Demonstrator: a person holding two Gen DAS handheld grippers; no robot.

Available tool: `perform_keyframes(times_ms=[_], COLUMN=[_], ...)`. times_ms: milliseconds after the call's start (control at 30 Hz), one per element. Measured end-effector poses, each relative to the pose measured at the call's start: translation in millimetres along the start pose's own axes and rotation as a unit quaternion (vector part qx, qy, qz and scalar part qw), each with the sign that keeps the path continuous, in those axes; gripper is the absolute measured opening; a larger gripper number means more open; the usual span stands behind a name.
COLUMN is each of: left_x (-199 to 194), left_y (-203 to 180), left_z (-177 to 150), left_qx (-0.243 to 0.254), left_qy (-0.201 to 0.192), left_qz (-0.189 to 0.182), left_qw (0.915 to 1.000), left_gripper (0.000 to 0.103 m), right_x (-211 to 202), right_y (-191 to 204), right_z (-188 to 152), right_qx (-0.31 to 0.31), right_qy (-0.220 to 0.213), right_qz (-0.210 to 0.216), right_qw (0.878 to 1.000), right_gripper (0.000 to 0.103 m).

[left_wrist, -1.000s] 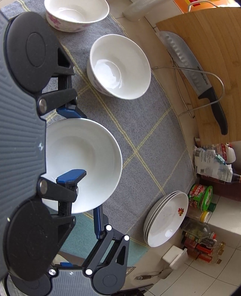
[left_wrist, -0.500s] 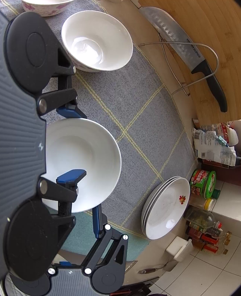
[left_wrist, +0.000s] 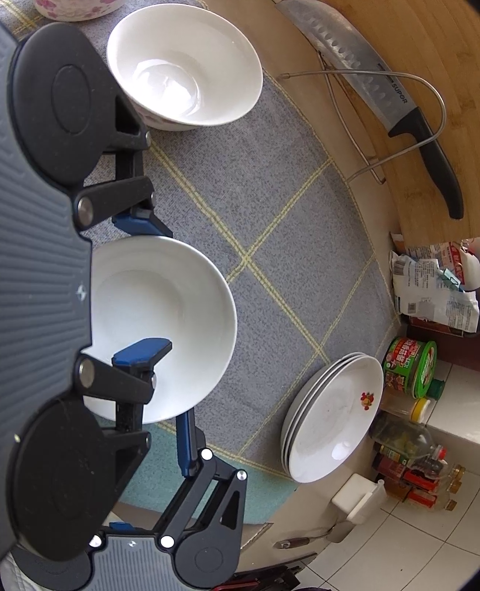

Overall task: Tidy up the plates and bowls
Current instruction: 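Lift and carry the white bowl across the towel with the left gripper, then set the bowl down on the towel and open the left gripper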

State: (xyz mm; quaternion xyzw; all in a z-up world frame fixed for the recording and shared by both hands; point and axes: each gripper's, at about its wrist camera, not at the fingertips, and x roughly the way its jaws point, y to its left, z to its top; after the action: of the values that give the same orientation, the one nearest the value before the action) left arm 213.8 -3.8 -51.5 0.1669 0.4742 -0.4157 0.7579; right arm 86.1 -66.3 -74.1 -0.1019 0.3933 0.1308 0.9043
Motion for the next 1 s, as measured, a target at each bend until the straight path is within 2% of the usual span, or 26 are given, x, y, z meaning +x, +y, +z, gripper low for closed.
perform_keyframes(times_ms=[867, 933, 967, 1000], left_x=[3.9, 1.2, -0.3, -3.2], left_y=[0.5, 0.7, 0.7, 0.0], left_z=[2.5, 2.3, 2.4, 2.2], left_qx=[-0.005, -0.005, -0.005, -0.005], left_qy=[-0.006, -0.013, -0.016, -0.022], left_qz=[-0.004, -0.005, -0.006, -0.005], left_qw=[1.0, 0.9999, 0.9998, 0.9997], left_gripper=[0.058, 0.062, 0.071, 0.076], right_x=[-1.7, -2.9, -4.9, -6.8], right_y=[-6.1, -6.4, -6.0, -5.2], right_z=[2.0, 1.4, 1.0, 1.0], right_qx=[0.023, 0.024, 0.023, 0.022], right_qy=[0.006, 0.002, -0.003, -0.009], right_qz=[0.012, 0.014, 0.015, 0.014], right_qw=[1.0, 1.0, 1.0, 1.0], right_gripper=[0.079, 0.088, 0.092, 0.102])
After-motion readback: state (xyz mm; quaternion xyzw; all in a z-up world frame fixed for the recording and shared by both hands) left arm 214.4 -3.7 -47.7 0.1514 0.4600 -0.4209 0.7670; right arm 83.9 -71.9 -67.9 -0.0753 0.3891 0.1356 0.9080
